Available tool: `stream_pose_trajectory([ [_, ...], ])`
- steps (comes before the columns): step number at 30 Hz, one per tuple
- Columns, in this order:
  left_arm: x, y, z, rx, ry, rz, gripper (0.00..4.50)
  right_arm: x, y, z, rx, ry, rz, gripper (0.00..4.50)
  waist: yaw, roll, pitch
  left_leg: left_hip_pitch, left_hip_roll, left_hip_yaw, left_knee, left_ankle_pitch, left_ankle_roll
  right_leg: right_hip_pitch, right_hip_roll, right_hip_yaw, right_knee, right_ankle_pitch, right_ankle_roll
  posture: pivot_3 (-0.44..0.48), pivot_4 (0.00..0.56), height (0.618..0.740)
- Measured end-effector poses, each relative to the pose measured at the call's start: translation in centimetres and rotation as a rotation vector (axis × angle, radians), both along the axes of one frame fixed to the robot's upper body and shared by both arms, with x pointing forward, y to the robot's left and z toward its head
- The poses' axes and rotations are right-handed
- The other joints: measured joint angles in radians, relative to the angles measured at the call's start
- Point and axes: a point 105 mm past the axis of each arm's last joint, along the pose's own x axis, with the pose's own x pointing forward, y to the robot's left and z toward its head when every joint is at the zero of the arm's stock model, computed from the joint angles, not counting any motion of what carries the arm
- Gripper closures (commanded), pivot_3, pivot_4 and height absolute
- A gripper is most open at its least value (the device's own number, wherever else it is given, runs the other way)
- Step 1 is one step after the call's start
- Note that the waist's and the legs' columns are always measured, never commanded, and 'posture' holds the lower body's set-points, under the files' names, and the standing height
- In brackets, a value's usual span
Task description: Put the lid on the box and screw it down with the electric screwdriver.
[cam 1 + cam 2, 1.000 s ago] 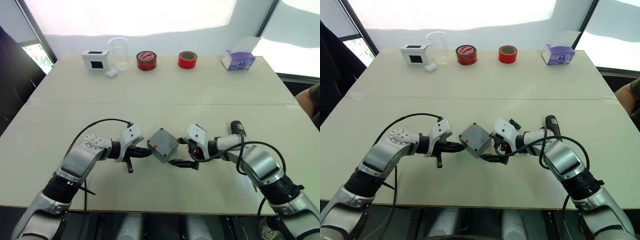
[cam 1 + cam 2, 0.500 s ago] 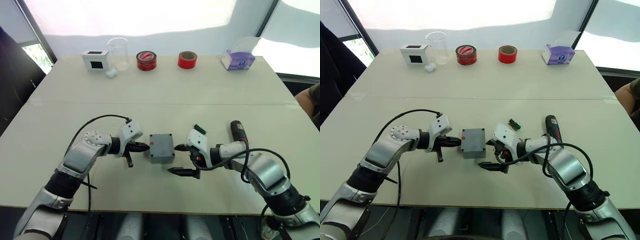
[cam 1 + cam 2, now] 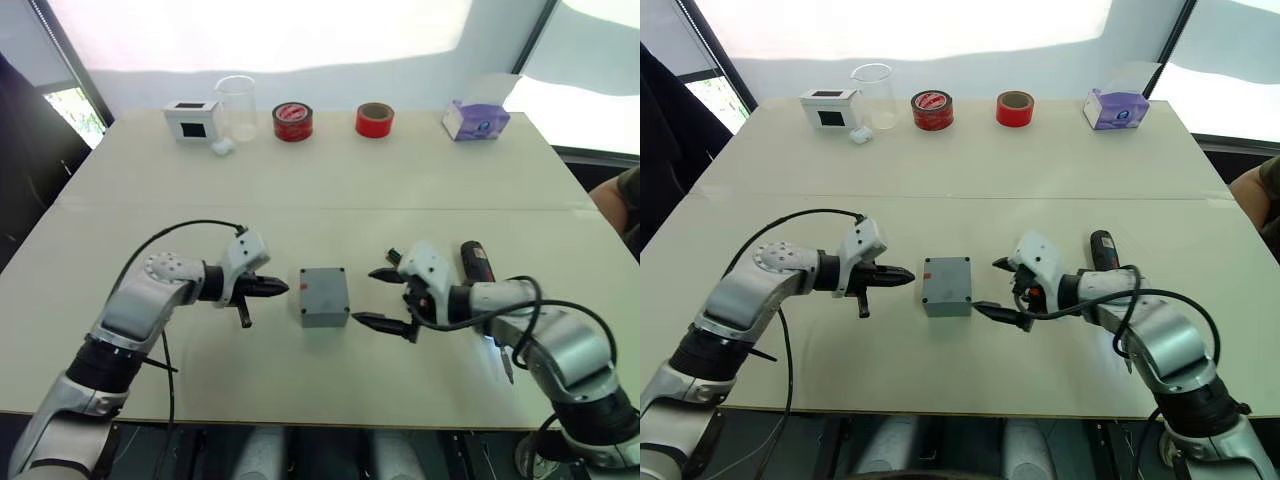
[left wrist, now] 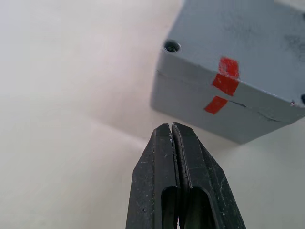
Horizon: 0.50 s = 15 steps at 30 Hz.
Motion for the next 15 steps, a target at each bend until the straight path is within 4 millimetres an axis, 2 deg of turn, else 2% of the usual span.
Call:
stream_pose_trajectory([
  [2, 0.1, 0.0, 2.1, -0.033, -0.032, -0.018, 4.5, 0.1, -2.1, 0.0, -0.016, 0.02, -0.092, 0.06, 0.0, -0.002, 0.001, 0.0, 0.0, 0.0, 0.0, 0.0, 0.0, 0.001, 0.0, 0.0, -0.001, 0.0, 0.0, 0.0, 0.15, 0.74],
  [5, -1.0, -2.2, 5.7, -0.051, -0.125, -0.159, 4.5, 0.5, -4.4, 0.2, 0.001, 0.041, -0.226, 0.06, -0.004, -0.003, 0.0, 0.001, 0.0, 0.0, 0.0, 0.0, 0.0, 0.001, 0.0, 0.0, 0.0, 0.0, 0.0, 0.0, 0.15, 0.74],
  [6, -1.5, -2.7, 6.0, -0.051, -0.137, -0.198, 4.5, 0.5, -4.7, 0.0, 0.004, 0.043, -0.244, 0.06, -0.004, -0.002, 0.0, 0.001, 0.0, 0.0, 0.0, 0.0, 0.0, 0.001, 0.0, 0.0, -0.001, 0.0, 0.0, 0.0, 0.15, 0.74],
  [10, -2.5, -3.8, 5.2, -0.025, -0.102, -0.281, 4.5, 0.9, -5.4, -1.0, 0.072, 0.059, -0.323, 0.06, -0.013, -0.002, 0.0, 0.001, 0.001, 0.001, -0.001, 0.001, -0.001, 0.0, 0.002, 0.001, 0.0, 0.0, 0.0, 0.0, 0.15, 0.74],
  [13, -2.8, -4.1, 4.9, -0.015, -0.093, -0.309, 4.5, 1.1, -6.0, -1.3, 0.062, 0.033, -0.356, 0.69, -0.011, -0.002, 0.0, 0.001, 0.001, 0.001, -0.001, 0.001, -0.001, 0.0, 0.002, 0.001, 0.0, 0.0, 0.0, 0.0, 0.15, 0.74],
  [14, -2.8, -4.1, 4.9, -0.013, -0.094, -0.319, 4.5, 1.1, -6.0, -1.5, 0.063, 0.027, -0.362, 1.18, -0.009, -0.002, 0.0, 0.001, 0.001, 0.001, -0.001, 0.001, -0.001, 0.0, 0.002, 0.001, 0.0, 0.0, 0.0, 0.0, 0.15, 0.74],
  [15, -2.8, -4.2, 4.9, -0.011, -0.1, -0.325, 4.5, 1.1, -5.9, -1.6, 0.065, 0.023, -0.365, 1.43, -0.007, -0.002, 0.0, 0.001, 0.001, 0.001, -0.001, 0.001, -0.001, 0.0, 0.002, 0.001, 0.0, 0.0, 0.0, 0.0, 0.15, 0.74],
])
